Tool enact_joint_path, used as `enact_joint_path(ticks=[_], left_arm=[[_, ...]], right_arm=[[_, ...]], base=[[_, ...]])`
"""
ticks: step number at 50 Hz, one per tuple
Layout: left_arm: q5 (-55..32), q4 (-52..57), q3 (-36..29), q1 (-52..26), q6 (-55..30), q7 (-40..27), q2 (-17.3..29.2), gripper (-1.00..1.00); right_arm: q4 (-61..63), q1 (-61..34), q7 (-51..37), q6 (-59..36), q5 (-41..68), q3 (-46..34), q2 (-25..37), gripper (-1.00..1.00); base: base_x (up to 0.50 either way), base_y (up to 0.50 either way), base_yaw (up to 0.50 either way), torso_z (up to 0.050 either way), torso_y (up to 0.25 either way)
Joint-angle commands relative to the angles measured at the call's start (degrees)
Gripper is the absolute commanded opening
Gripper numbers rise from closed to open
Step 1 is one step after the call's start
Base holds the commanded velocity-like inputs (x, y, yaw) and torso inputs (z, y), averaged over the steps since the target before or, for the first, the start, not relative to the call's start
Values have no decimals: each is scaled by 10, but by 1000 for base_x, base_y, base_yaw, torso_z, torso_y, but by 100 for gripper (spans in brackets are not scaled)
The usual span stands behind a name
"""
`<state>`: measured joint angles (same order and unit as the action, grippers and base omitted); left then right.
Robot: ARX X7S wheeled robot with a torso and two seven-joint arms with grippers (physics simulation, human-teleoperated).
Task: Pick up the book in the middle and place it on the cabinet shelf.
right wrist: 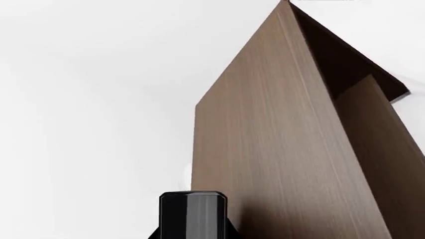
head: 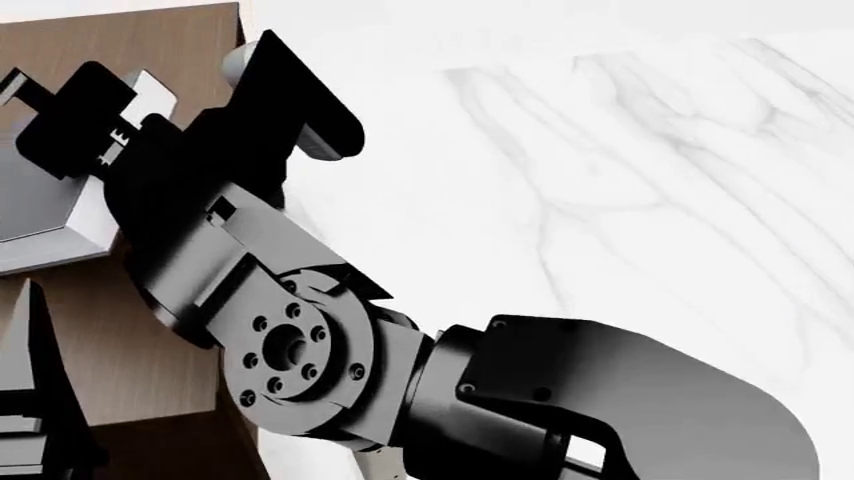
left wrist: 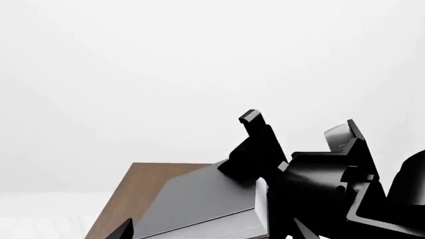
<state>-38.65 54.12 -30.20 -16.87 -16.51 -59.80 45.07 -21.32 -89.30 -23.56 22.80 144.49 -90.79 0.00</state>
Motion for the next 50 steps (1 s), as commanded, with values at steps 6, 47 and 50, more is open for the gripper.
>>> enact_joint_path(ticks=[6,47,50], left_arm=[[2,-6,-1,1,6,2,0,100],[8,-5,-17,-7,-7,-5,-4,100],[8,-8,-17,-5,-5,-4,-2,100]], right_arm=[[-10,13,3,-8,-25,-5,0,-100],[178,70,-46,131,-95,4,224,100],[197,82,-46,148,-101,9,243,100]], base=[[2,1,3,0,0],[0,0,0,0,0],[0,0,0,0,0]])
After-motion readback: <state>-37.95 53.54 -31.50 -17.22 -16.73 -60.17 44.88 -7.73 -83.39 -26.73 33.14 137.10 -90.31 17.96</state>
